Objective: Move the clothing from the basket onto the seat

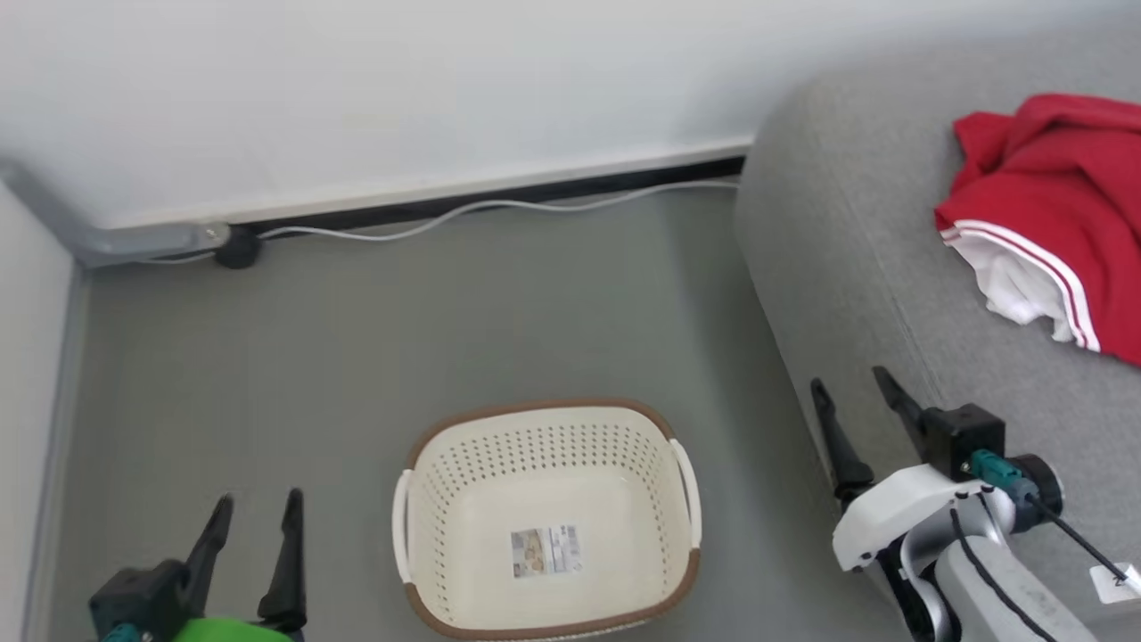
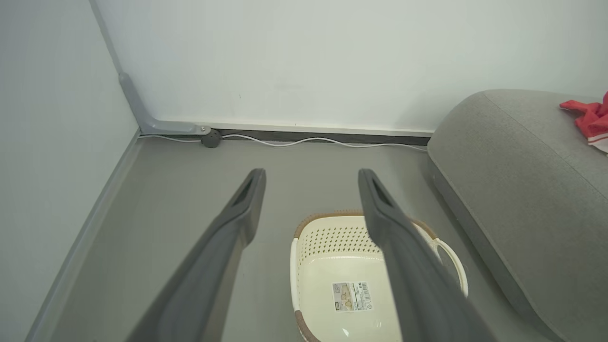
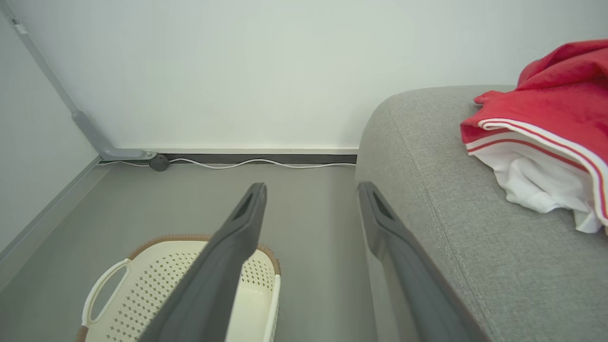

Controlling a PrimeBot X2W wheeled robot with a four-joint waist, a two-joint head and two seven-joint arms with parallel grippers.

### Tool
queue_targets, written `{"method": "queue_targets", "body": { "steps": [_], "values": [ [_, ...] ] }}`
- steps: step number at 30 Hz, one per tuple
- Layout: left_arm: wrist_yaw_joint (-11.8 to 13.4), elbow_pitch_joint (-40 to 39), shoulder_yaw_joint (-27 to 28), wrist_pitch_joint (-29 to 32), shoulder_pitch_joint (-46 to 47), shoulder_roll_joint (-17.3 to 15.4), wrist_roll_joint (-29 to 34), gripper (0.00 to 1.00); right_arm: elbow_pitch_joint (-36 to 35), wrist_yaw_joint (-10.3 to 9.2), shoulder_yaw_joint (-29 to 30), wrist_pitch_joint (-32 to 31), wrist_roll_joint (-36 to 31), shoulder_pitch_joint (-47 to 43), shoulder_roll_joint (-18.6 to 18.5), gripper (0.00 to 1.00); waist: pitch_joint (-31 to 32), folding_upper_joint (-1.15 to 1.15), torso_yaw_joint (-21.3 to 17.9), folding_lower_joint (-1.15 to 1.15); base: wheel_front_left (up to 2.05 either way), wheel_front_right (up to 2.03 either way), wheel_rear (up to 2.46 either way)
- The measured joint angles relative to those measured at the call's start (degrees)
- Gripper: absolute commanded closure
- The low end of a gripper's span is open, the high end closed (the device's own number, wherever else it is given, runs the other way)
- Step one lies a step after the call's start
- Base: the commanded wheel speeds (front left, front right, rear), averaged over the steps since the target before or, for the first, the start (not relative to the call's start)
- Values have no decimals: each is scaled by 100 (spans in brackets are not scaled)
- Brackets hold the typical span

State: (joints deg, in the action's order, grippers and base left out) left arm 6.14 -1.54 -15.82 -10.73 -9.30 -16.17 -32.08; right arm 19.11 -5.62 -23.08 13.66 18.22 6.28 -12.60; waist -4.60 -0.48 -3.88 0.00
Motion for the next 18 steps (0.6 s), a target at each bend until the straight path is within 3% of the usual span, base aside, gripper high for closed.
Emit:
{"method": "queue_targets", "body": {
  "steps": [12,13,18],
  "values": [
    [51,57,221,-69,-192,-13,-1,0,-187,-11,-144,1,-10,-241,102,0,595,0,511,0,0,0,0],
    [51,53,224,-69,-193,-18,-2,100,-208,-11,-163,0,-11,-249,119,100,624,0,532,0,0,0,0],
    [49,320,113,-44,-230,169,0,100,13,-2,-244,-10,-10,-456,253,100,642,0,544,0,0,0,0]
  ]
}}
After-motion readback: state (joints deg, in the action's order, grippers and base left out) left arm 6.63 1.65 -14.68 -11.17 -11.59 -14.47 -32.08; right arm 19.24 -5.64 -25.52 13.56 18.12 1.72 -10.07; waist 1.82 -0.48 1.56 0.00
